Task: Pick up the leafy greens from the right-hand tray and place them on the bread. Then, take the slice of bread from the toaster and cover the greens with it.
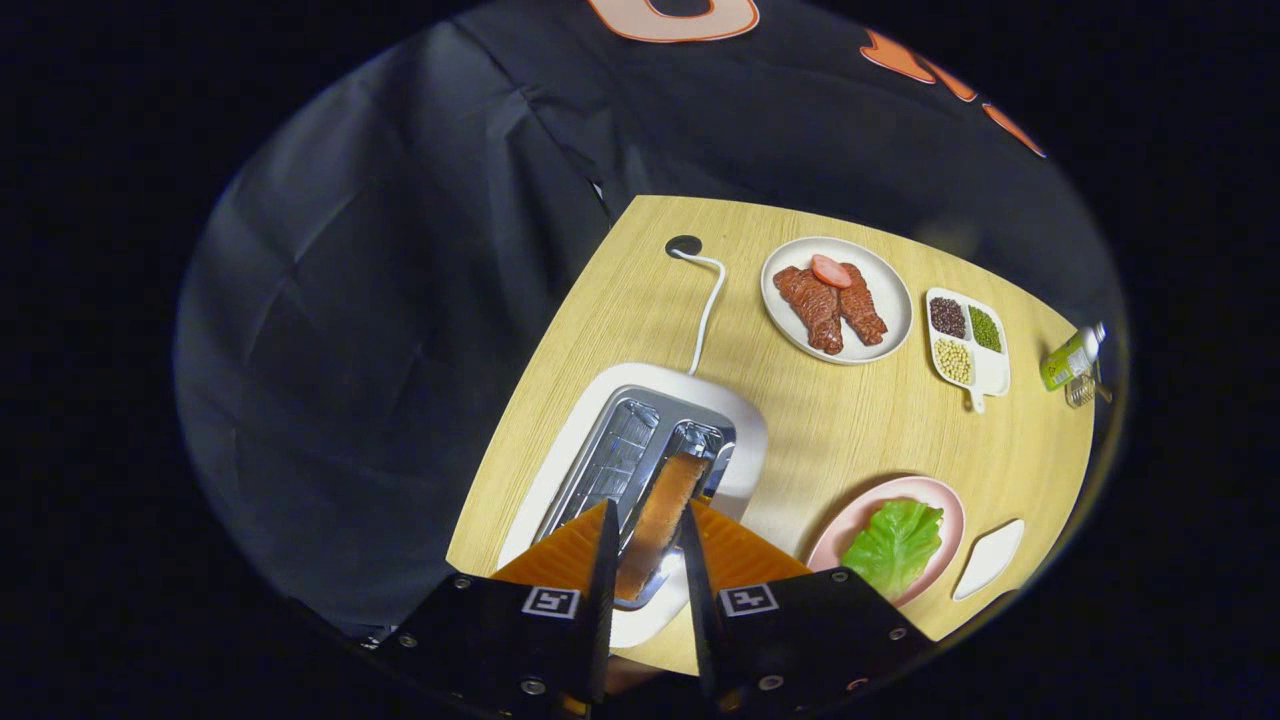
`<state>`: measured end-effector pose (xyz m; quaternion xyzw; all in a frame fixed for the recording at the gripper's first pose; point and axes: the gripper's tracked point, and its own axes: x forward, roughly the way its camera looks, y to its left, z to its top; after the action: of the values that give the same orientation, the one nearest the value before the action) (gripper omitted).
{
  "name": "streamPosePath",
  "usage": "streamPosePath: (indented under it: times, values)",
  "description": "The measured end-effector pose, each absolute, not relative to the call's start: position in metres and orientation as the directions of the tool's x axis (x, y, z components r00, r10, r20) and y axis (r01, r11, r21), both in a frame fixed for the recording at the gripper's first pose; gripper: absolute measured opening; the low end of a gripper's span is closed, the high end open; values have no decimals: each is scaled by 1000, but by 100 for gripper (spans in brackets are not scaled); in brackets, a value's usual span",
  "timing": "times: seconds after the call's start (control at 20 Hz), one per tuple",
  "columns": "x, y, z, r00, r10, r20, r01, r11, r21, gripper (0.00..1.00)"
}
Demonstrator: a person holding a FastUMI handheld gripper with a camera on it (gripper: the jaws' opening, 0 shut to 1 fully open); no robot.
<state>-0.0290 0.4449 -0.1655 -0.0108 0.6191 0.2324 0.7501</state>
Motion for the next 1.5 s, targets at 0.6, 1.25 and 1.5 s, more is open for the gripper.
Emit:
streamPosePath:
  times: [0.6, 1.25, 1.5]
  values:
    - [-22, 437, -116, 209, 459, -863, -360, 857, 368, 14]
    - [-11, 355, -72, 330, 608, -723, -245, 794, 556, 14]
    - [-23, 319, -93, 310, 630, -712, -178, 774, 608, 14]
